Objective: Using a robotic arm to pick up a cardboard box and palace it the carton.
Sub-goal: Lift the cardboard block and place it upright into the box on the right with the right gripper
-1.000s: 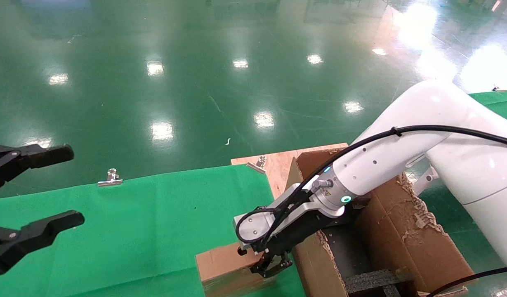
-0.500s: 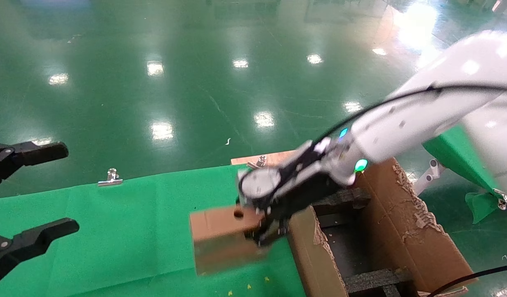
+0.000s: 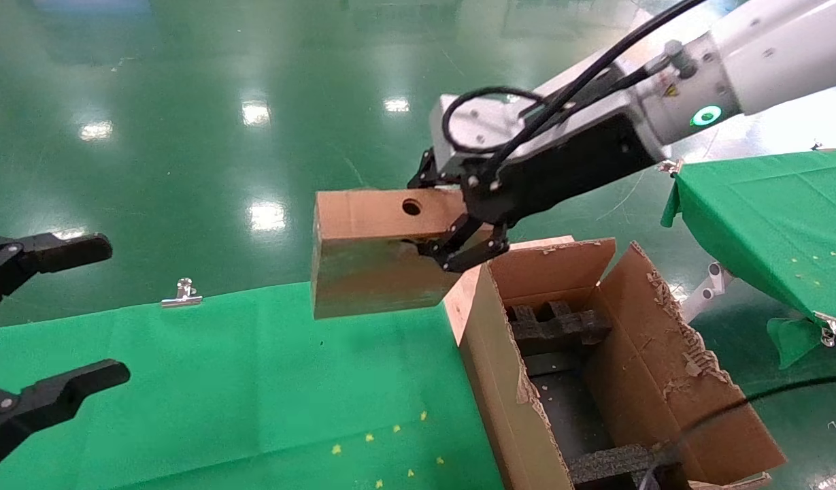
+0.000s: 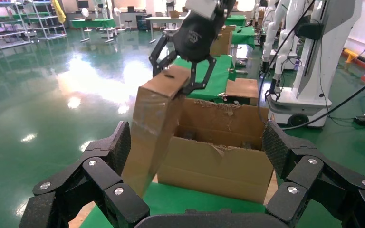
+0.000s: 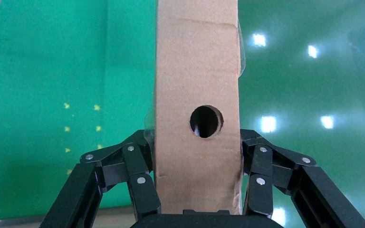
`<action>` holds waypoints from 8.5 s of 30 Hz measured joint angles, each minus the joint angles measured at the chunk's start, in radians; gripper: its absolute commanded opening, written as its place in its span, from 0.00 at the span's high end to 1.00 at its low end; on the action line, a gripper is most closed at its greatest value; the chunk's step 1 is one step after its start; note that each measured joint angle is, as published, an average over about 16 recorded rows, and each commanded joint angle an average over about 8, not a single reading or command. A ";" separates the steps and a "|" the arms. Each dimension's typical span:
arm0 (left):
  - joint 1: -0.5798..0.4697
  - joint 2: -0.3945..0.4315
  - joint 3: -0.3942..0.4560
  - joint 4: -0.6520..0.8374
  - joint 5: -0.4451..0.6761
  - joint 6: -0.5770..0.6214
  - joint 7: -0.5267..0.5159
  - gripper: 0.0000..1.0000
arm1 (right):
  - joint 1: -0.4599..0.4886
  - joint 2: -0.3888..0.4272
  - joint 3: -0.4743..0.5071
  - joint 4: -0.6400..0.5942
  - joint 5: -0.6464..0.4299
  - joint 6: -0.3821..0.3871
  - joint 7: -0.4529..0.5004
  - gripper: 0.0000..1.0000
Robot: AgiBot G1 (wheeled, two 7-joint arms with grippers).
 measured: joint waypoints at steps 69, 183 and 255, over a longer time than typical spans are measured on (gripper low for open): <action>0.000 0.000 0.000 0.000 0.000 0.000 0.000 0.00 | 0.023 0.681 -0.388 -0.037 0.105 0.252 0.249 1.00; 0.001 0.000 0.000 0.001 -0.001 -0.001 0.000 0.00 | -0.439 0.416 -0.689 0.352 -0.927 0.857 2.037 1.00; 0.001 0.000 0.000 0.001 -0.001 -0.001 0.000 0.00 | -0.527 0.306 -0.711 0.260 -0.993 0.922 2.108 0.00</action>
